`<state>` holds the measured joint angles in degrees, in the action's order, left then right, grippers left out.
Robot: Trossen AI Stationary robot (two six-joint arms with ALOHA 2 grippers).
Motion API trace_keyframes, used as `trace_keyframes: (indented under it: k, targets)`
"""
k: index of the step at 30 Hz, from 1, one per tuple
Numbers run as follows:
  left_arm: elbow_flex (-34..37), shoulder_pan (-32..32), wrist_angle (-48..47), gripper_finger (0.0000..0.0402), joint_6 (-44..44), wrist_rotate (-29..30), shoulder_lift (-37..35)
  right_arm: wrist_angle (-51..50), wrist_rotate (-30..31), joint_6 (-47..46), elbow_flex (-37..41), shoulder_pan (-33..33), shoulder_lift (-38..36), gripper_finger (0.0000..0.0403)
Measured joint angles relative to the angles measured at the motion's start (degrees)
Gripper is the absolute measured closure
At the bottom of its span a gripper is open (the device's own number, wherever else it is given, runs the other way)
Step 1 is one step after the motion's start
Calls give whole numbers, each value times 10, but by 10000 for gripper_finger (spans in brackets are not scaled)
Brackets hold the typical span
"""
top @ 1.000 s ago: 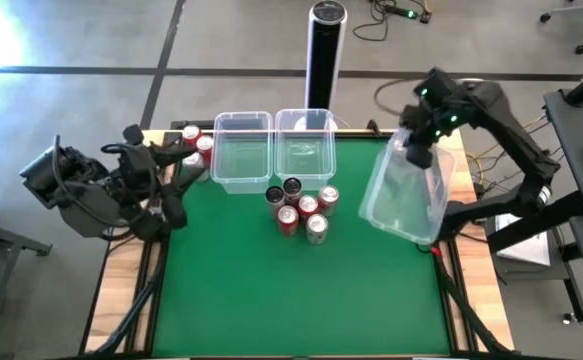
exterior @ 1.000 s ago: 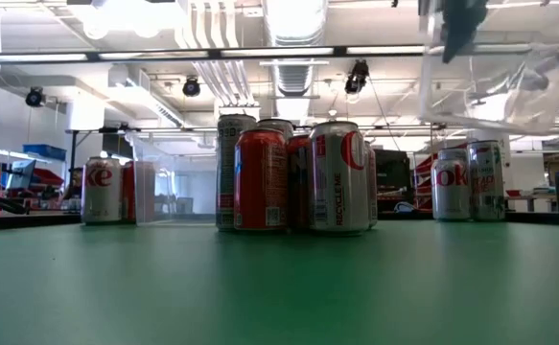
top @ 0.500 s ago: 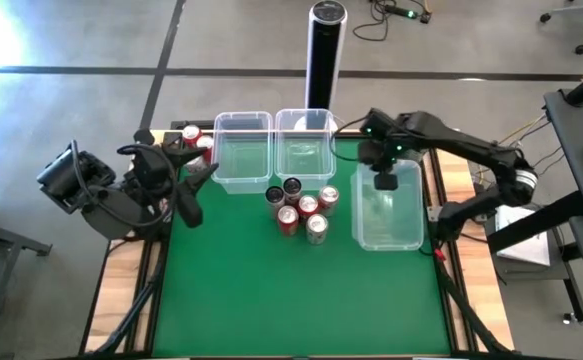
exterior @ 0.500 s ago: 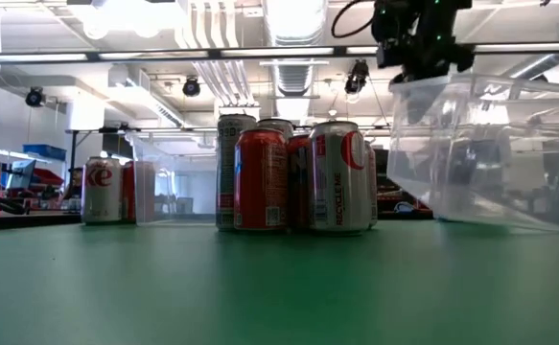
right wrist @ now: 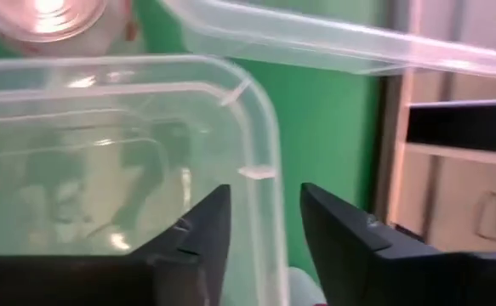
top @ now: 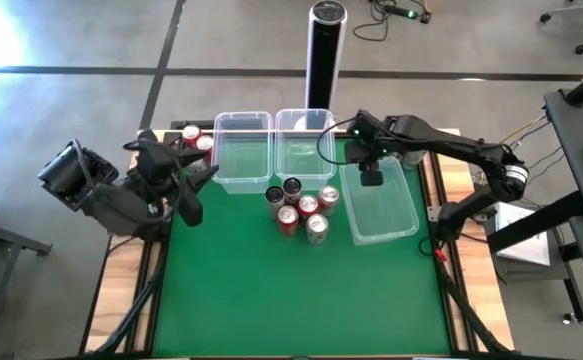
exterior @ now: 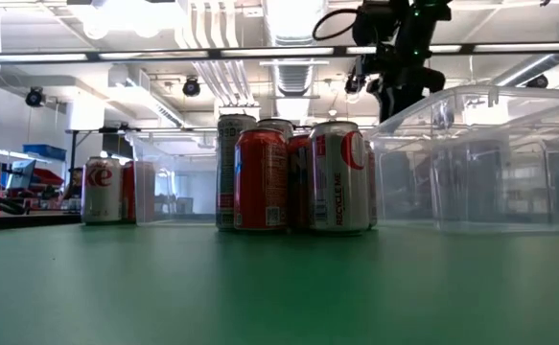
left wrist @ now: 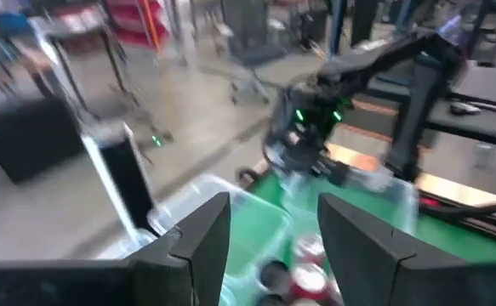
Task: Sort soda cans
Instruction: Move the bottom transparent bin to the top right of the table
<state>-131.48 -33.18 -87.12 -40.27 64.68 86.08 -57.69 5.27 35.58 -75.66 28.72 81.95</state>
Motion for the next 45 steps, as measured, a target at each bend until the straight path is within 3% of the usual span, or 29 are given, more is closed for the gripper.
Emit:
trace_keyframes:
  k: [5, 12, 23, 30, 37, 41, 45]
  targets:
    - [12, 33, -3, 210, -35, -40, 2, -21, 91, -6, -20, -43, -12, 203]
    - [23, 88, 0, 164, -20, -121, 7, -81, 141, -114, -91, -151, -53, 150]
    - [68, 157, 115, 148, 138, -284, 7, -133, 122, -476, -127, -431, -82, 99]
    - [96, 194, 138, 147, 176, -331, 1, -222, 115, -630, -129, -557, -42, 101]
    - [105, 194, 198, 147, 228, -371, 8, -240, 81, -690, -123, -597, -10, 94]
    - [110, 194, 238, 147, 258, -369, 10, -275, 82, -651, -90, -584, 0, 95]
    - [123, 194, 263, 147, 267, -369, 10, -241, 72, -615, -9, -548, -36, 109]
